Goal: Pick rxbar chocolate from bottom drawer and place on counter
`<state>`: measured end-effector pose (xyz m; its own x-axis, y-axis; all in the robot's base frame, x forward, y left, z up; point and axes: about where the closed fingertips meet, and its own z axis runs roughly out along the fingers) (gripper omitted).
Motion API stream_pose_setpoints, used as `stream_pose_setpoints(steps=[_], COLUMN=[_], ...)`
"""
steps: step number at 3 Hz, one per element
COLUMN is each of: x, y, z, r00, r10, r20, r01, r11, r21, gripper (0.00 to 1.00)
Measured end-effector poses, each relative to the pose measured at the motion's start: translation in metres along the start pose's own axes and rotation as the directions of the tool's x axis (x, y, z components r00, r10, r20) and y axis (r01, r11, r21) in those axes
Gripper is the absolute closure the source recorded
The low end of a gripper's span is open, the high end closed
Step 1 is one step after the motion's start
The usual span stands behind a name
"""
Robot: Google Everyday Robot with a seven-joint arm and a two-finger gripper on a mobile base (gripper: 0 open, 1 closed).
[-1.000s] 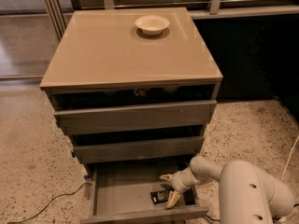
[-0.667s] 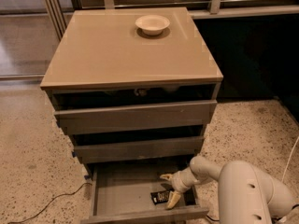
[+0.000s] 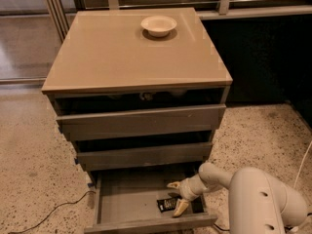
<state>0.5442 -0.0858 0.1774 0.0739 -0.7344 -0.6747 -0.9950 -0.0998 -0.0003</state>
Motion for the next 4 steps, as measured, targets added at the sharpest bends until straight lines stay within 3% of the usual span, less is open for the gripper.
stream_pose_setpoints(steps=[1, 2, 3, 4], x=[0.0001, 0.0010, -0.0005, 0.0042], y=[-0.0010, -0.0012, -0.0016, -0.0044], z=[-0.0014, -0.0015, -0.0038, -0.0027], r00=[1.000, 1.000, 1.000, 1.000], r10=[0.001, 0.002, 0.002, 0.004], r20=[-0.003, -0.005, -0.006, -0.010], r01=[-0.001, -0.002, -0.002, -0.004], r11=[1.0000, 1.0000, 1.0000, 1.0000], r21=[0.000, 0.000, 0.000, 0.000], gripper=[0.34, 0.19, 0.21, 0.13])
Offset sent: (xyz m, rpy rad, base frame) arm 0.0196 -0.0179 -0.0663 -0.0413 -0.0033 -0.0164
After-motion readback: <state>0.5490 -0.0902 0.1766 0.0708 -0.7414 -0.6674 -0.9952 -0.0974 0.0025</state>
